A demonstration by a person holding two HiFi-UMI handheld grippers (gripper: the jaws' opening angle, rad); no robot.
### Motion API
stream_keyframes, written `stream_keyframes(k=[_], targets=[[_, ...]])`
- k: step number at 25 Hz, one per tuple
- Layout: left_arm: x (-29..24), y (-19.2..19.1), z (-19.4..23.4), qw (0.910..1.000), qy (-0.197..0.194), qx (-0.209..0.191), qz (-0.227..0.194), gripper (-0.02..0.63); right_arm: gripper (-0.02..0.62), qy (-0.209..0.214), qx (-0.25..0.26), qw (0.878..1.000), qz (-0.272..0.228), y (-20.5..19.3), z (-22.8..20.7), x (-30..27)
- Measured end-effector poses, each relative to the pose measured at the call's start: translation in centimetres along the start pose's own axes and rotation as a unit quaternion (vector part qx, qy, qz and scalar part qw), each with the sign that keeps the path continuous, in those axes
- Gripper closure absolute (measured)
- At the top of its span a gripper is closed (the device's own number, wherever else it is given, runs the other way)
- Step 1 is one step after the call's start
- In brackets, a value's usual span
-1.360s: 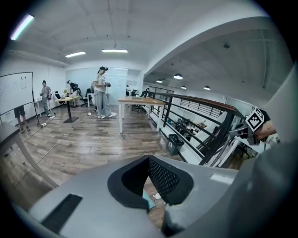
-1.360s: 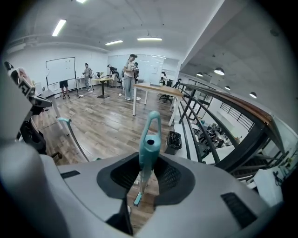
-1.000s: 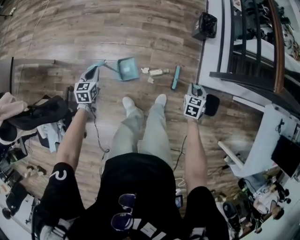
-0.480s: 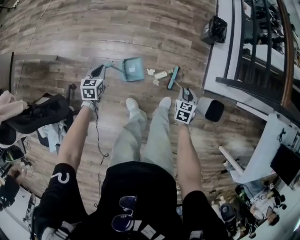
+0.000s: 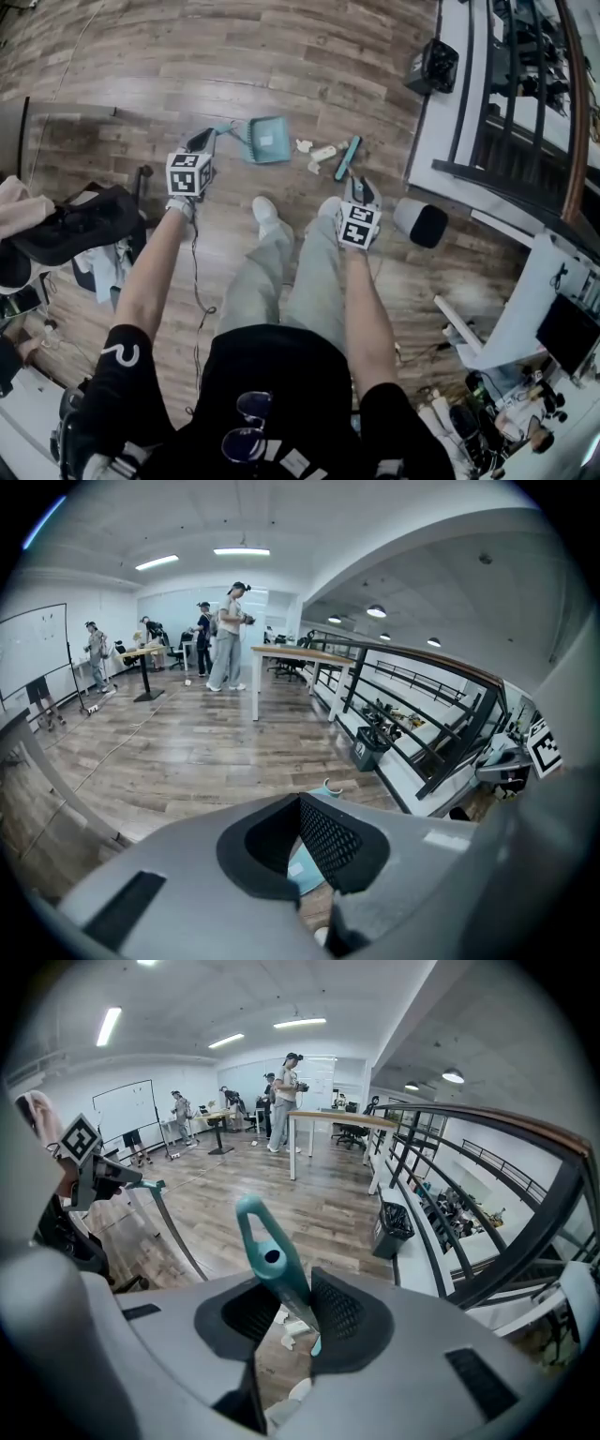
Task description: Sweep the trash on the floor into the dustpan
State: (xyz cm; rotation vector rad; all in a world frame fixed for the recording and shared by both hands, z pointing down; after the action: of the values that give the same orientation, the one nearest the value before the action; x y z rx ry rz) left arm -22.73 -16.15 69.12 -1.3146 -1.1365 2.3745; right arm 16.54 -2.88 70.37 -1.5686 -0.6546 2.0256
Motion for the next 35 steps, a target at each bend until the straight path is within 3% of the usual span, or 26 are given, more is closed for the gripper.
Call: stream_keyframes(k=[13,24,35], targets=[[0.0,-0.4,-0.1,0.9998,-0.011,0.006,-0.013,0.607,0.491,0.046,-0.022,0.998,-0.031,1.5,4.9,-0.1],[0.0,-0.7,-0.2,0.9998,-0.009,0.004,-0.015,0.607,0.487,0.134,-0.035,0.989,-0.059,4.5,10.0,0.9],[0.2,-0.9,-0.2,0.9998,-0.008,0.003,-0.016,0.607,0.492,0.229,-0.024,0.969,-0.094,7.0,13.8,2.3]])
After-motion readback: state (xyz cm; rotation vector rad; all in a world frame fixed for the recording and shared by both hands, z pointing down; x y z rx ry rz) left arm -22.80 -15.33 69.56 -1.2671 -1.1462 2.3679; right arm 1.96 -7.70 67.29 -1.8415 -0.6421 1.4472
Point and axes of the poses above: the fingertips, and each gripper's own axes: x backward along the fingers, z to its left, y out of its top, the point moved 5 cm from there along x, backward along the fingers, and after that the axes turned 13 degrees about -y, right-handed, at the moved point
